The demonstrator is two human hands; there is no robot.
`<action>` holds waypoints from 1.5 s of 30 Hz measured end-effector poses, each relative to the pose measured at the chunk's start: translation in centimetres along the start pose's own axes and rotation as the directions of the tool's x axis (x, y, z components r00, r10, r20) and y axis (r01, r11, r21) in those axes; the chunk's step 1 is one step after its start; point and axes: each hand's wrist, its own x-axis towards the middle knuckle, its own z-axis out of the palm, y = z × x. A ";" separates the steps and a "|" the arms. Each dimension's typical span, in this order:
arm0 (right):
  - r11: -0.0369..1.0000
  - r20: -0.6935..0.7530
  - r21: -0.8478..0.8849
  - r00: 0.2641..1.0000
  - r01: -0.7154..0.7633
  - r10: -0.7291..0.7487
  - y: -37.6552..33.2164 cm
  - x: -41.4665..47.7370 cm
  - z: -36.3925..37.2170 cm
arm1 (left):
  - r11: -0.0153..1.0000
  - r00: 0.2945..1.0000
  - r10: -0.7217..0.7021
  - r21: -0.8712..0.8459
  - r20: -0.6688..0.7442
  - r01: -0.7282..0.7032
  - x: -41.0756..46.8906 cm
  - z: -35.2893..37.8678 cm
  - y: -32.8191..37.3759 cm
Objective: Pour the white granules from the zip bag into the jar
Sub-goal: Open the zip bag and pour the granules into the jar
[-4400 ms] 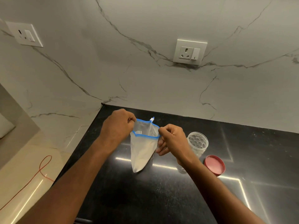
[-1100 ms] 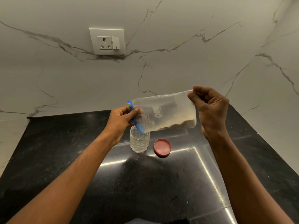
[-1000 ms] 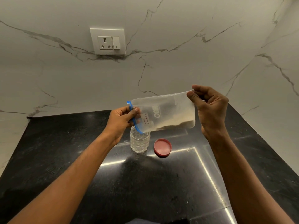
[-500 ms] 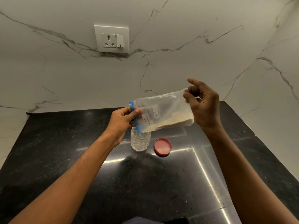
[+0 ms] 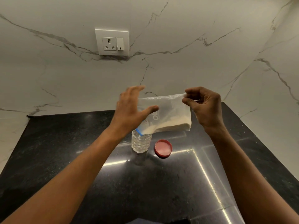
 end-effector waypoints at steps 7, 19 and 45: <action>0.999 0.027 0.029 0.999 -0.017 0.016 0.6 -0.3 -0.3 | 0.976 0.926 0.129 0.121 0.354 -0.183 5.6 1.8 6.4; 0.884 0.296 0.224 0.893 -0.411 0.340 4.1 -2.2 0.0 | 0.993 0.949 0.102 -0.090 0.298 -0.078 4.9 3.0 6.2; 0.913 0.182 0.336 0.967 -0.232 0.178 3.0 -2.4 1.1 | 0.650 0.842 -0.524 -0.581 0.125 0.490 -5.8 1.7 -4.8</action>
